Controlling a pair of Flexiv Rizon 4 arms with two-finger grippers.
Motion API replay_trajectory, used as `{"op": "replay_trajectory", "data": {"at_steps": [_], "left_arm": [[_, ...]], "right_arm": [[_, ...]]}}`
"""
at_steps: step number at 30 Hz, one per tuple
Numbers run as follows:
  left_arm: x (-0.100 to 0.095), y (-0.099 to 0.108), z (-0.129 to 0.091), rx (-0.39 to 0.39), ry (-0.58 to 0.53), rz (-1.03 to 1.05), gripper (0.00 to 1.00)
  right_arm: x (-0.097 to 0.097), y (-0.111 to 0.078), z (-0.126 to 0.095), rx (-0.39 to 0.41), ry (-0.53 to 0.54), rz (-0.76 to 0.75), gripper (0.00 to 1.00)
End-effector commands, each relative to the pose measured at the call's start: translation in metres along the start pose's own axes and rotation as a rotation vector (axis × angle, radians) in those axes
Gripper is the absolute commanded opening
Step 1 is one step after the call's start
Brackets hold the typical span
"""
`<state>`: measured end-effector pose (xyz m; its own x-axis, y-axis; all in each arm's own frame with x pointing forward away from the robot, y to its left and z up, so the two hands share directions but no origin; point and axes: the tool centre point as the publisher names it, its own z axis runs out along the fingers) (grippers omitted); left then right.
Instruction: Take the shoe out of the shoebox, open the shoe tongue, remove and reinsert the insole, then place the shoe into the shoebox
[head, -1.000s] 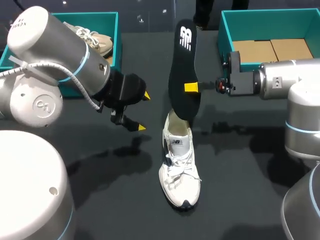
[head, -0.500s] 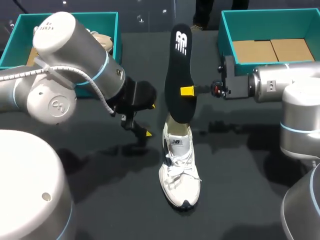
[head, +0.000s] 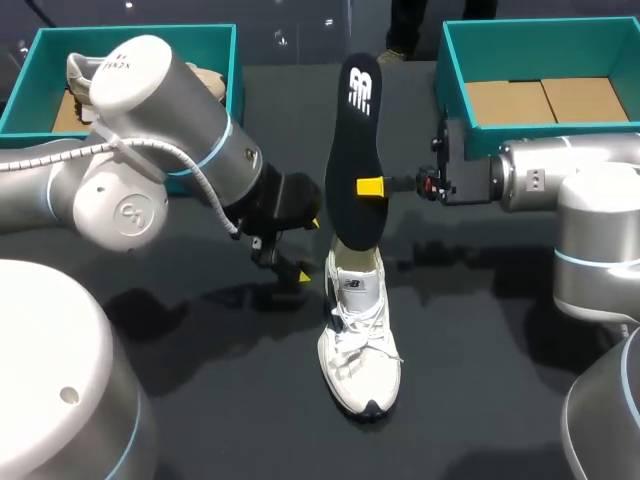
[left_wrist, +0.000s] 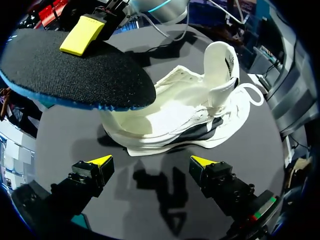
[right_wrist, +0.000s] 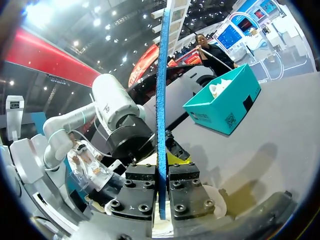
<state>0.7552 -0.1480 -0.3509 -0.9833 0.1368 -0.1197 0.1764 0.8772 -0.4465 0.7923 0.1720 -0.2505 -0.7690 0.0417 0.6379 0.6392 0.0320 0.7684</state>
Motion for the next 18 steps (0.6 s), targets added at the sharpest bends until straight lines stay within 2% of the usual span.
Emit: {"op": "replay_trajectory", "data": {"at_steps": [1, 18], "left_arm": [[0.0013, -0.0001, 0.0043, -0.002, 0.000, 0.001, 1.00], [0.0037, -0.0025, 0.0076, -0.009, 0.019, 0.003, 1.00]], "right_arm": [[-0.0047, -0.0050, 0.0040, -0.012, 0.012, -0.002, 0.00], [-0.0093, -0.0112, 0.0050, -0.032, 0.014, -0.042, 0.00]]}}
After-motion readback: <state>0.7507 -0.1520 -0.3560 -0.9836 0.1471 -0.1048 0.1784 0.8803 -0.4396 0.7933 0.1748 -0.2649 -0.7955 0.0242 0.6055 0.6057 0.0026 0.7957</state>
